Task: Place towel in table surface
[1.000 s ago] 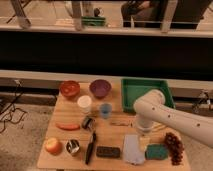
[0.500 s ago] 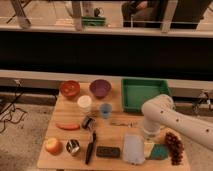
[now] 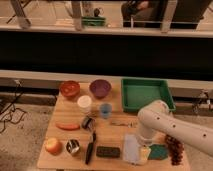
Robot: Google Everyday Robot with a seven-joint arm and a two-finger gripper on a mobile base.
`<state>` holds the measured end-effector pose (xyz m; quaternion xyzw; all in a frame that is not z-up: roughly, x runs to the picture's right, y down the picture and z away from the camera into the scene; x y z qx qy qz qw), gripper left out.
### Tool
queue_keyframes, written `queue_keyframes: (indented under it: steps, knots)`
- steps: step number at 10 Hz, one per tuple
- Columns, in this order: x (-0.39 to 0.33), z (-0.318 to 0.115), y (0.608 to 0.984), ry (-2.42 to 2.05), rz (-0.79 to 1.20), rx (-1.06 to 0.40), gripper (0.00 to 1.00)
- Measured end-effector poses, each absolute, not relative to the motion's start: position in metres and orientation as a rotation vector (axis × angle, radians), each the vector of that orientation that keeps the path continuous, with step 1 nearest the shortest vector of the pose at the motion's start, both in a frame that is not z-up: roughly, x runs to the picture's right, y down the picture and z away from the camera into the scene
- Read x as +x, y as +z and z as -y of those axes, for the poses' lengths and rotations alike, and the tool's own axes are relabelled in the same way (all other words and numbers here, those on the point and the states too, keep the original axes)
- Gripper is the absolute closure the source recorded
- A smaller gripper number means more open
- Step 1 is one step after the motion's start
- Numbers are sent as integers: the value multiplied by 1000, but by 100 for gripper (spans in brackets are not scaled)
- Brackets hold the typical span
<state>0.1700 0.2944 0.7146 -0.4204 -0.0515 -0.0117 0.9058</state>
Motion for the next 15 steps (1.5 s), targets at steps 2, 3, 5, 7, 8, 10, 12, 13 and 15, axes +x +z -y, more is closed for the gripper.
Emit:
queue_keyframes:
  steps: [2, 3, 5, 7, 8, 10, 12, 13, 15]
  knots:
    - [167, -301, 721, -41, 155, -865, 20]
    - [167, -303, 724, -49, 171, -860, 20]
    - [166, -307, 733, -66, 191, -855, 20]
    - [167, -308, 737, -66, 195, -854, 20]
    - [168, -309, 738, -66, 195, -854, 20]
    - [169, -310, 741, -68, 196, -853, 20]
    - [171, -312, 743, -67, 195, -855, 20]
    - [172, -313, 744, -68, 196, -857, 20]
    - [172, -315, 745, -73, 193, -867, 20]
